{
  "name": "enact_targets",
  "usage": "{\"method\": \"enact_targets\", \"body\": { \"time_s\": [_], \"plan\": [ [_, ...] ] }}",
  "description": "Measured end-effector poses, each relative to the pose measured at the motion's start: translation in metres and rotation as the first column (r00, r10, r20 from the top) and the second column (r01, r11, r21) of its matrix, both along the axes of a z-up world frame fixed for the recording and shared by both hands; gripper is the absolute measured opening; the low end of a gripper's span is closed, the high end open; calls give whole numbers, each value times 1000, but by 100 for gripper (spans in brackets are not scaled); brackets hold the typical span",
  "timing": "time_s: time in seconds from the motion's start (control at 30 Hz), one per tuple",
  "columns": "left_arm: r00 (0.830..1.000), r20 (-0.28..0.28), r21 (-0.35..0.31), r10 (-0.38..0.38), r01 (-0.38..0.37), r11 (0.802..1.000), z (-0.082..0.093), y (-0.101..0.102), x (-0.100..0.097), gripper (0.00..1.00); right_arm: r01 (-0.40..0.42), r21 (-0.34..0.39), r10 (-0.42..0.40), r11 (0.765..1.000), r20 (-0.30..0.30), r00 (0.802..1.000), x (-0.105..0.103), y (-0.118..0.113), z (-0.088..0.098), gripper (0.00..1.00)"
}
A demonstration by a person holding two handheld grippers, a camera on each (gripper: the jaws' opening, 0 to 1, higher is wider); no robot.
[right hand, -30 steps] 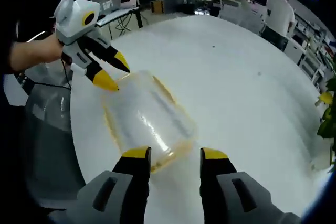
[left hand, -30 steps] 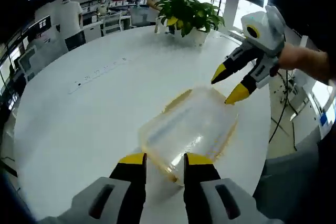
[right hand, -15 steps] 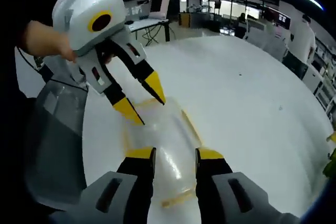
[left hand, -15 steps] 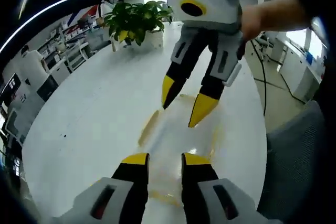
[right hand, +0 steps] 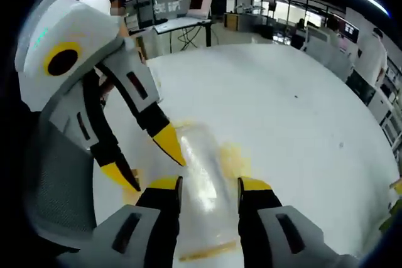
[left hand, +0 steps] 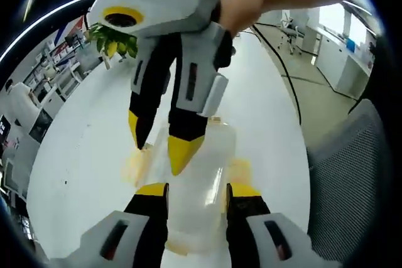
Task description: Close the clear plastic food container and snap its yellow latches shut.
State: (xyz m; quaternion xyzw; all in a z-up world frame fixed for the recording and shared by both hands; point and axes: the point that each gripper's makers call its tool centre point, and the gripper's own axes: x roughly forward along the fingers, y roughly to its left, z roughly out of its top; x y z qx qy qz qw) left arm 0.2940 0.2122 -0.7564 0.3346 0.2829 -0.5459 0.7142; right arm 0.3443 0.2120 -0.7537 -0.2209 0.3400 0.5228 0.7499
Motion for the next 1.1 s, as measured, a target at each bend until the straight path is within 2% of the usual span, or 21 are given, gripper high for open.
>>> {"method": "enact_targets", "body": {
  "time_s": [0.07, 0.13, 0.3, 0.4, 0.5, 0.67, 0.73, 0.8, 0.83, 0.87, 1.0, 1.1],
  "plan": [
    [1000, 21, 9, 4, -5, 1000, 0, -1, 1, 37, -17, -9, 17, 1000, -4, 1000, 3, -1, 0, 35],
    [1000, 29, 24, -2, 1, 1000, -3, -1, 1, 45, -36, -12, 35, 999, -37, 999, 3, -1, -1, 36],
    [998, 51, 71, -34, 30, 997, -11, 0, -1, 43, -91, -48, 87, 995, -86, 993, 4, -4, -5, 36],
    [998, 50, 73, -29, 25, 997, -12, -1, -1, 43, -121, -66, 112, 990, -119, 987, 4, -4, -7, 38],
    [998, 55, 78, -27, 23, 997, -13, -2, 0, 42, -149, -71, 140, 986, -126, 982, 5, -2, -8, 38],
    [998, 53, 93, -24, 19, 996, -17, -1, 1, 42, -205, -86, 187, 975, -189, 964, -1, 2, -13, 43],
    [998, 60, 95, -24, 19, 995, -17, 0, 1, 42, -255, -132, 225, 958, -206, 952, -5, -1, -19, 44],
    [998, 62, 95, -22, 16, 995, -17, -1, 1, 42, -296, -183, 260, 937, -198, 945, -5, -5, -26, 44],
    [998, 62, 98, -22, 16, 995, -19, 0, 0, 42, -279, -144, 246, 949, -209, 946, -6, 2, -22, 44],
    [997, 76, 99, -34, 26, 995, -19, -1, 1, 42, -286, -157, 250, 945, -217, 944, -5, 0, -22, 43],
    [995, 95, 101, -36, 26, 995, -20, -1, 1, 42, -334, -204, 285, 920, -236, 929, -7, 2, -23, 42],
    [994, 108, 99, -28, 17, 995, -21, -1, 1, 42, -382, -244, 322, 891, -251, 913, -7, 3, -25, 40]
  ]
}}
